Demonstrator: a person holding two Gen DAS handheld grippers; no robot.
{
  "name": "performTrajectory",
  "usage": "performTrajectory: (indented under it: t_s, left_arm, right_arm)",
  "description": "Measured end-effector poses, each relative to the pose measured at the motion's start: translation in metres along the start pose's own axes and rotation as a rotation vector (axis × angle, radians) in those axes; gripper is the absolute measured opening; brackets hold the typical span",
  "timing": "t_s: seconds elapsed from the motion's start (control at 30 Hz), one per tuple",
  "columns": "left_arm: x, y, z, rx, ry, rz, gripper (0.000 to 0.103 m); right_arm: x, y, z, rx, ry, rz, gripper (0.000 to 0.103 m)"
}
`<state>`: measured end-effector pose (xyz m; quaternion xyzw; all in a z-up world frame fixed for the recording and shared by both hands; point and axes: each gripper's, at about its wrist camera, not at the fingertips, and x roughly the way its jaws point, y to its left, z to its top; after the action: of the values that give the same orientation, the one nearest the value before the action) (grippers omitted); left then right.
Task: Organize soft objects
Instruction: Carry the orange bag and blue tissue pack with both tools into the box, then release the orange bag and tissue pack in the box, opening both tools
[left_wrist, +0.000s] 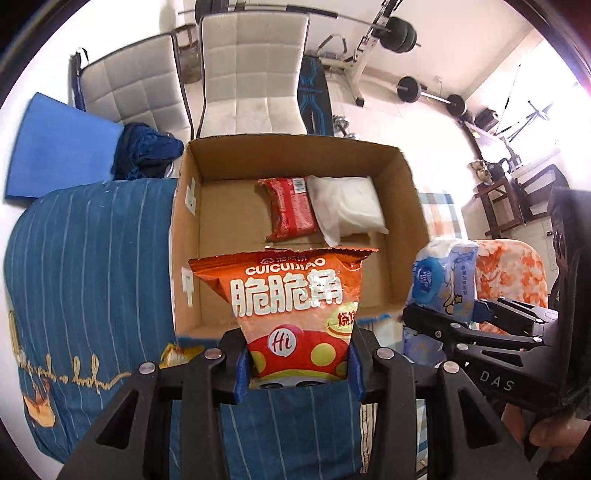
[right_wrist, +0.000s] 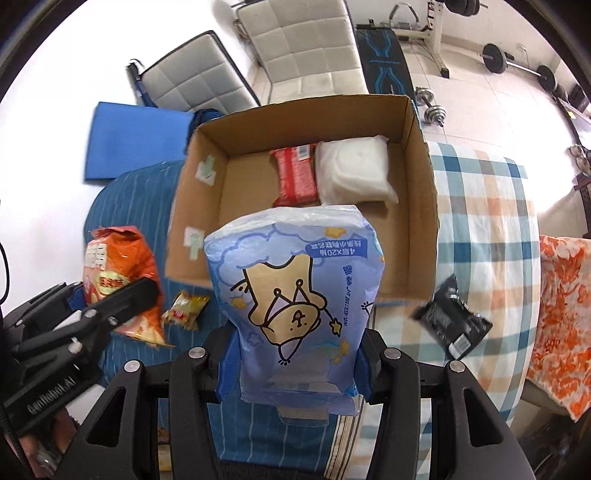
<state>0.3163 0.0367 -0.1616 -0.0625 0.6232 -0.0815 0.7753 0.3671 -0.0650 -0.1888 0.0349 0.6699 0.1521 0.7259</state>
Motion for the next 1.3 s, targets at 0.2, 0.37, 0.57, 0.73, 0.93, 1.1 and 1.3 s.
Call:
performTrajectory:
  t_s: [0.2, 0.37, 0.57, 0.73, 0.93, 1.1, 1.3]
  left_arm:
    - [0.061, 0.030, 0.040, -0.041, 0.126, -0.009, 0.038]
    - [0.117, 0.053, 0.064, -0.072, 0.218, 0.010, 0.038]
    - [0.176, 0.068, 0.088, -0.080, 0.316, -0.015, 0.038]
    - [0.198, 0.069, 0.104, -0.075, 0.337, -0.011, 0.038]
    - [0.213, 0.067, 0.122, -0.048, 0.344, 0.017, 0.038]
    - [0.218, 0.067, 0.134, -0.045, 0.343, 0.054, 0.042]
    - [0.210, 0.070, 0.138, -0.061, 0.337, 0.059, 0.054]
  right_arm:
    - [0.054, -0.022, 0.039, 0.049, 0.074, -0.048, 0.053]
    - [0.110, -0.038, 0.063, 0.081, 0.154, -0.096, 0.053]
    - [0.163, -0.046, 0.075, 0.084, 0.224, -0.143, 0.053]
    - [0.193, -0.051, 0.080, 0.077, 0.271, -0.175, 0.053]
    - [0.213, -0.058, 0.087, 0.078, 0.301, -0.189, 0.053]
    - [0.221, -0.060, 0.091, 0.076, 0.313, -0.195, 0.054]
    - [0.224, -0.060, 0.090, 0.070, 0.323, -0.198, 0.057]
